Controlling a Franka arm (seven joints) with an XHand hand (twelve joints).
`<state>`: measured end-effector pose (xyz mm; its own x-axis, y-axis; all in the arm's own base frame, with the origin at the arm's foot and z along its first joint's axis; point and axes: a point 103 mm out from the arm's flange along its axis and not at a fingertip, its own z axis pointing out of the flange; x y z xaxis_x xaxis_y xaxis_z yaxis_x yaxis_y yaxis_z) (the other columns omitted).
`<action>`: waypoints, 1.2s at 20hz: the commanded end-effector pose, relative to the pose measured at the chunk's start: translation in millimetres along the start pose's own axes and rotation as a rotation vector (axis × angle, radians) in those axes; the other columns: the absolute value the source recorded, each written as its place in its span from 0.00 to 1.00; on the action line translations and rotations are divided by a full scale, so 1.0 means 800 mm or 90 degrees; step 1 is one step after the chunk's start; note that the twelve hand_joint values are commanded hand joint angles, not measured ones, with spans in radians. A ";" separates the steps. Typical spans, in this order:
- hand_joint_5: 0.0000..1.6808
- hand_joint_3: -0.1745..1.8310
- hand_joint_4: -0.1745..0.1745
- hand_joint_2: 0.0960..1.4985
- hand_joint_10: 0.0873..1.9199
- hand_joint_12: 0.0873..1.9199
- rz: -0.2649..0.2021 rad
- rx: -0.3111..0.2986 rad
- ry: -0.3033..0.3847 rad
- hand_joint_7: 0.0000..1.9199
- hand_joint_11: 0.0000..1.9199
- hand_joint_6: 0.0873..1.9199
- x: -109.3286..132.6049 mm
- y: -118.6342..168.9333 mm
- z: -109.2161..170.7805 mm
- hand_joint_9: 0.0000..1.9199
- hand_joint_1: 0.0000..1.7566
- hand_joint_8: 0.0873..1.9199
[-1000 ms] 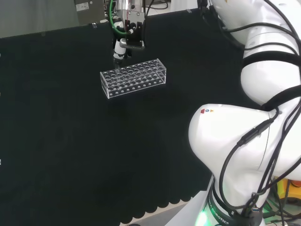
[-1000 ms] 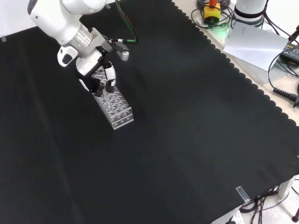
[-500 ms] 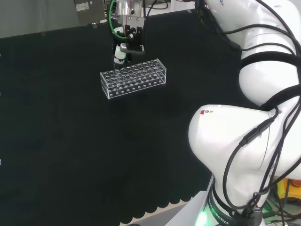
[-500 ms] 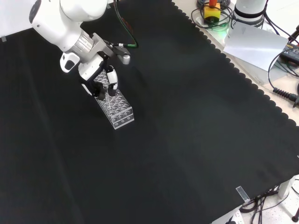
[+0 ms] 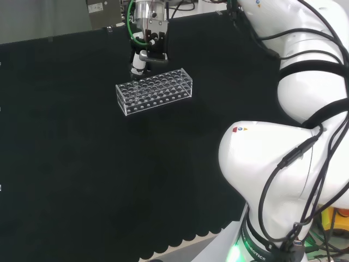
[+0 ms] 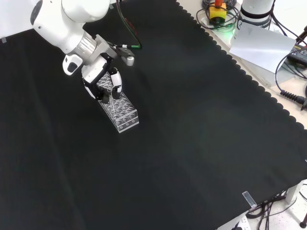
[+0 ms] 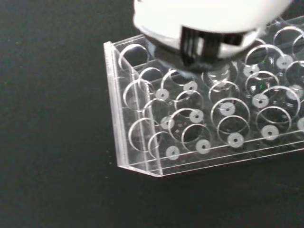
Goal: Put the test tube back in the rack.
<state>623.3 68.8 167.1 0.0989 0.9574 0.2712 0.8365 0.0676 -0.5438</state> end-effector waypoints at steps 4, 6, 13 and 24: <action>0.52 0.46 0.00 0.35 0.35 0.71 -0.049 -0.021 0.060 0.60 0.32 0.32 0.005 -0.019 -0.023 0.57 0.65 0.35; 0.50 0.46 0.01 0.34 0.35 0.72 -0.053 -0.026 0.067 0.58 0.31 0.33 0.005 -0.026 -0.029 0.56 0.65 0.36; 0.42 0.47 0.12 0.33 0.37 0.73 -0.056 -0.053 0.063 0.50 0.28 0.35 0.002 -0.059 -0.070 0.51 0.64 0.41; 0.41 0.47 0.13 0.33 0.37 0.73 -0.065 -0.119 0.044 0.48 0.27 0.35 0.014 -0.124 -0.163 0.49 0.64 0.41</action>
<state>615.8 47.8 287.3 0.0486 0.9155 0.3993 0.9111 0.1232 -0.3933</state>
